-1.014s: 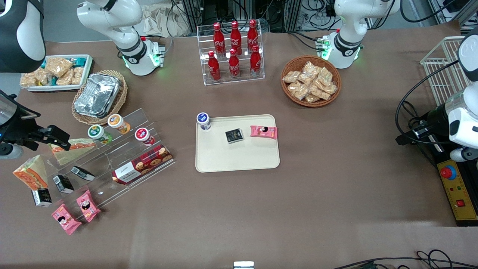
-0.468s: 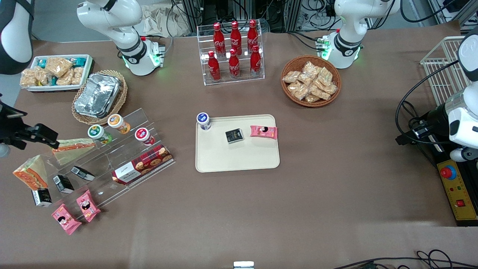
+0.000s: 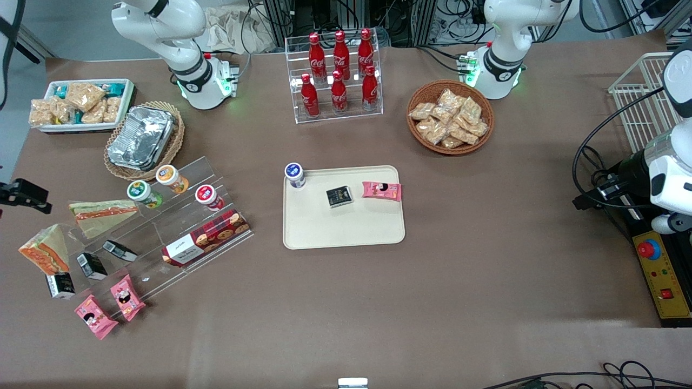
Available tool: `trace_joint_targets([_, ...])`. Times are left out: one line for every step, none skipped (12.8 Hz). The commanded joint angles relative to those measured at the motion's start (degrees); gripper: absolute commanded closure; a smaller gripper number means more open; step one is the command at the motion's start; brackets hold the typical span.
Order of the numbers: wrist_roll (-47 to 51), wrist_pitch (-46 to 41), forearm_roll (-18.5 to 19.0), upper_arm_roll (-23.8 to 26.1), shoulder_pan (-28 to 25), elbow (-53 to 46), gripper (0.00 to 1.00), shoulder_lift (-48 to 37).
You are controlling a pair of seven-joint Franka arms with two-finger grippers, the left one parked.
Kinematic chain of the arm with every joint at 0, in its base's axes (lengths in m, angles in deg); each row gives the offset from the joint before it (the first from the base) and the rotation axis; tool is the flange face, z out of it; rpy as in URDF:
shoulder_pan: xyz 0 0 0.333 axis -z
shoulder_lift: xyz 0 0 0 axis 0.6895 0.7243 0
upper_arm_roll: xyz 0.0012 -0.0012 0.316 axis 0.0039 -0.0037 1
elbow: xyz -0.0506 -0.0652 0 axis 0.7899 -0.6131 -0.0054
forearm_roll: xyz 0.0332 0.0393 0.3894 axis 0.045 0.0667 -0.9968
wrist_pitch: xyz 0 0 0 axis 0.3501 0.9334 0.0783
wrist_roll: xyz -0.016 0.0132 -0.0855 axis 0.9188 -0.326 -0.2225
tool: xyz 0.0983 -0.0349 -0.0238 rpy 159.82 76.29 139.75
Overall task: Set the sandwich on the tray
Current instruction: 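Lower the right gripper onto the wrapped sandwich in the acrylic rack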
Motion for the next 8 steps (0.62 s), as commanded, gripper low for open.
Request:
trace_joint_targets([-10.38,3.22,-1.09,-2.64,0.54,-0.64,0.01,1.99])
trace_joint_targets([-13.82,4.72,-1.09,-3.61,0.54,-0.64,0.01,2.69])
trace_joint_targets([-16.38,5.86,-1.18,-4.4,0.8,-0.64,0.01,3.31])
trace_joint_targets([-18.58,7.27,-1.18,-4.67,1.42,-0.64,0.01,4.01])
trace_joint_targets([-20.51,8.59,-1.26,-4.67,2.38,-0.64,0.01,4.98])
trace_joint_targets([-22.1,9.82,-2.4,-4.67,3.43,-0.64,0.01,5.77])
trace_joint_targets([-24.12,11.22,-4.5,-4.85,4.14,-0.46,0.01,6.3])
trace_joint_targets([-26.92,12.11,-5.65,-5.02,4.76,0.15,0.01,6.74])
